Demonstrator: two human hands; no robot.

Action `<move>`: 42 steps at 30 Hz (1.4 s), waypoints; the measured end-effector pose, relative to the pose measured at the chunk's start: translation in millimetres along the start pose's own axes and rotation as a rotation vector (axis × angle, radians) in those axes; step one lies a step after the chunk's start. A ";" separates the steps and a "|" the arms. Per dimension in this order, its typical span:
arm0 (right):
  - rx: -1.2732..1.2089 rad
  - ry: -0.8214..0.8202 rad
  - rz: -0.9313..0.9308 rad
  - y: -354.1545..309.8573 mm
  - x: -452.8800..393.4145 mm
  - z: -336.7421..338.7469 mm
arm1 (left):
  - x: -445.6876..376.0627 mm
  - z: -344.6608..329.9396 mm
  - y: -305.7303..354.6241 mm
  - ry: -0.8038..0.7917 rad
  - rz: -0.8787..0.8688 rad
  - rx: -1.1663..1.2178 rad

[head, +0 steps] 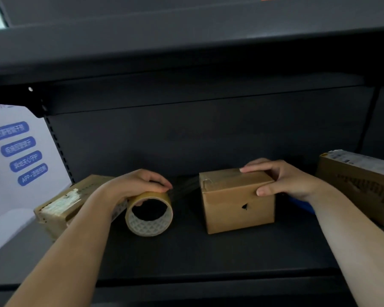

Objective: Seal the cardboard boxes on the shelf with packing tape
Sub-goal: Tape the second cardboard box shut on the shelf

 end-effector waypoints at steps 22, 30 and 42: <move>1.026 0.262 -0.073 -47.4 -41.1 -74.2 | 23.6 -24.2 3.3 -0.143 -0.061 0.233; 0.716 0.031 -0.088 -31.2 -53.2 -37.7 | 14.1 -64.5 38.5 0.052 -0.116 0.172; 0.807 0.380 -0.428 -38.7 8.1 -8.6 | -29.3 -96.2 64.6 -0.046 -0.328 0.545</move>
Point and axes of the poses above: each hand's wrist, its own x-axis away from the middle knuckle, its own z-axis out of the back of the hand, y = z × x, the point moved 2 cm from there along -x, towards the middle knuckle, and after that the axes turned 15 degrees about -y, right-handed, at the moved point
